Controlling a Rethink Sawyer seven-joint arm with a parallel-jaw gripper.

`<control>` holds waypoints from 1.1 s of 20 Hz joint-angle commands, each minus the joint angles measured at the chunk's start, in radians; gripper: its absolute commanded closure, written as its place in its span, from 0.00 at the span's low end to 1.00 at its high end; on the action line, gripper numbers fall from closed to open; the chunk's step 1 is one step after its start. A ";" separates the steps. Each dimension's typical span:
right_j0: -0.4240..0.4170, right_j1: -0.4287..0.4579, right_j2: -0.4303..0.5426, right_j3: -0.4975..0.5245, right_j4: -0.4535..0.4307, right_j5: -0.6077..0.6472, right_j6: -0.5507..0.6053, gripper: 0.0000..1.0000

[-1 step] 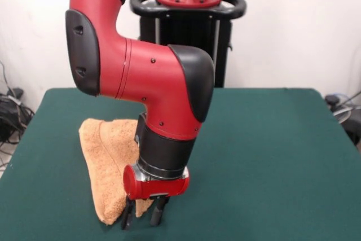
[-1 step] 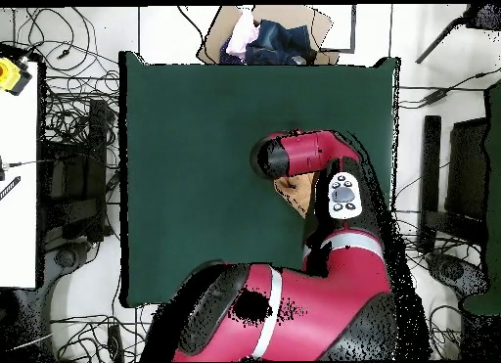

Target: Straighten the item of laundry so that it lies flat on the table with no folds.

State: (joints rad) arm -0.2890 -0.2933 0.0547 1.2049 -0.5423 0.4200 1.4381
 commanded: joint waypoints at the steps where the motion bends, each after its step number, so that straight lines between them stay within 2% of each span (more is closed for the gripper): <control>1: -0.010 0.066 0.093 0.018 -0.019 -0.068 0.041 0.00; 3: -0.059 0.080 0.160 0.035 0.017 -0.080 0.032 0.00; 6: -0.081 0.101 0.191 0.028 0.039 -0.062 0.033 0.00; 12: -0.136 0.071 0.243 0.067 0.083 -0.052 0.043 0.00; 19: -0.120 0.069 0.226 0.062 0.082 -0.055 0.062 0.00; 22: -0.060 0.075 0.154 0.020 0.042 -0.018 0.062 0.00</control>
State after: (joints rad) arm -0.3999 -0.3024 0.1575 1.2392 -0.4829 0.4214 1.4379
